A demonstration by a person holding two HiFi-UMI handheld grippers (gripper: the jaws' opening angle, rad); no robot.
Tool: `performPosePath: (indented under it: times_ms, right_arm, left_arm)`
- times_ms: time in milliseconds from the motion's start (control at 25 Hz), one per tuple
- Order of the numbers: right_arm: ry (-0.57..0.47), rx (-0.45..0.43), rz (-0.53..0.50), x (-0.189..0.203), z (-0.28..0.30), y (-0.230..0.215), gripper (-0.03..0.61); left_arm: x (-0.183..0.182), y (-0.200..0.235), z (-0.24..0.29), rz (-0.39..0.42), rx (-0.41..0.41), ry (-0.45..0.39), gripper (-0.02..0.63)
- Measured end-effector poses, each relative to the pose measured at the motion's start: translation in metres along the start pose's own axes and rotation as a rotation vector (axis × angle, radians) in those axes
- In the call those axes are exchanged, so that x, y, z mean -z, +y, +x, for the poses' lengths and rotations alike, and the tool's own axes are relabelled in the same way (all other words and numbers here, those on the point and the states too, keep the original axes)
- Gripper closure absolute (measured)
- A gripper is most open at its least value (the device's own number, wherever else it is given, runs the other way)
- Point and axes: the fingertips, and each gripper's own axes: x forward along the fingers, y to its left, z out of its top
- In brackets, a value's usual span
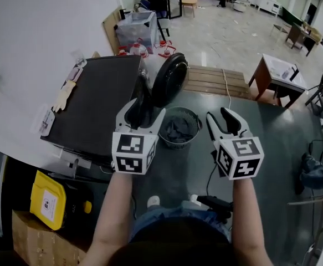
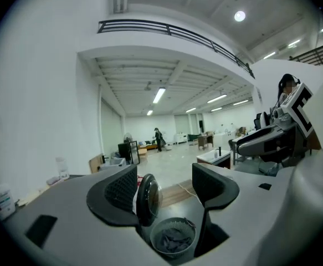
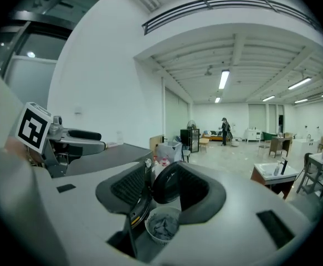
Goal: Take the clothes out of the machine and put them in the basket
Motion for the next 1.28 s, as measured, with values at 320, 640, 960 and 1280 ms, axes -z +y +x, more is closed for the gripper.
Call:
performPosePath:
  times_ms: [320, 640, 960, 1280]
  right_arm:
    - [-0.167, 0.027, -0.117, -0.045, -0.008, 0.038, 0.46]
    - [-0.247, 0.073, -0.126, -0.082, -0.008, 0.044, 0.578]
    - [-0.302, 0.104, -0.217, -0.119, -0.016, 0.039, 0.578]
    - [-0.297, 0.129, -0.267, -0.13, -0.018, 0.034, 0.578]
  left_arm:
    - [-0.028, 0.032, -0.02, 0.086, 0.013, -0.133, 0.366]
    - [-0.058, 0.069, -0.033, 0.114, -0.041, -0.249, 0.611]
    - [-0.091, 0.092, -0.041, 0.087, -0.08, -0.327, 0.611]
    - [-0.099, 0.111, -0.047, 0.104, -0.107, -0.333, 0.611]
